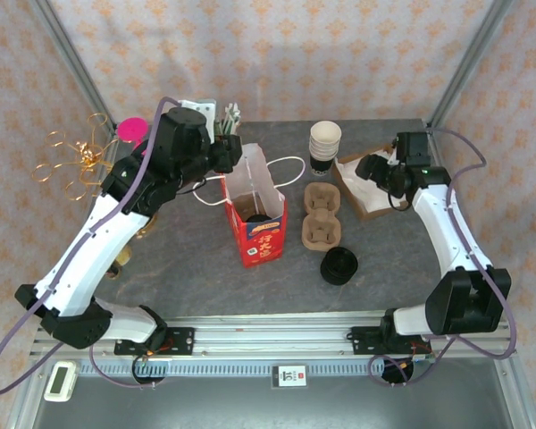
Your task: Pack the takeout coffee
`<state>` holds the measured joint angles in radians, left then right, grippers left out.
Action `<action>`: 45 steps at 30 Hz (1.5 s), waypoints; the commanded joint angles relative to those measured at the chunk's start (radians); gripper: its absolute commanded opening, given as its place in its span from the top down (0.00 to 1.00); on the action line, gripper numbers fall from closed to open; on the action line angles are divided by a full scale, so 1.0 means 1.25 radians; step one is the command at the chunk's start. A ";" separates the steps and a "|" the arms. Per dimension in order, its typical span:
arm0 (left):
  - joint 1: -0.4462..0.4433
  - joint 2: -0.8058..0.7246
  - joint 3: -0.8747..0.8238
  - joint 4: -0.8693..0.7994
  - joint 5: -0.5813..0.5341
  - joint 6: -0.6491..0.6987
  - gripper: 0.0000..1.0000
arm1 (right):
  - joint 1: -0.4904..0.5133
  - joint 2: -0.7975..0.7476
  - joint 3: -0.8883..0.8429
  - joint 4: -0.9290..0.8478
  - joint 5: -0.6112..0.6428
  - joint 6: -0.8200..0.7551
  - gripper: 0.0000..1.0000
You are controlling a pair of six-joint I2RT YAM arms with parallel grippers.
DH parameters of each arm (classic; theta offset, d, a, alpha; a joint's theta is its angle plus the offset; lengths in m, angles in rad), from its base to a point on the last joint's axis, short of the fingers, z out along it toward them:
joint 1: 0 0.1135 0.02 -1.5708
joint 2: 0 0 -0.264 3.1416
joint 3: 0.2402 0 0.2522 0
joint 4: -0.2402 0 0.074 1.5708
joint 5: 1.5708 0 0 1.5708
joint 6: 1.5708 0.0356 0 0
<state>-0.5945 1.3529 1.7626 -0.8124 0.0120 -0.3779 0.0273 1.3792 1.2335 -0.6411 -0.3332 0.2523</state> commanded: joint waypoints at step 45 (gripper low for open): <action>-0.035 0.053 -0.064 0.131 0.049 -0.066 0.68 | -0.128 0.168 -0.156 0.270 -0.243 -0.042 0.66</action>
<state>-0.6334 1.4033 1.6672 -0.6605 0.0963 -0.4484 -0.1383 1.5867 1.0504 -0.3233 -0.6693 0.2142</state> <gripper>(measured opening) 0.317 0.346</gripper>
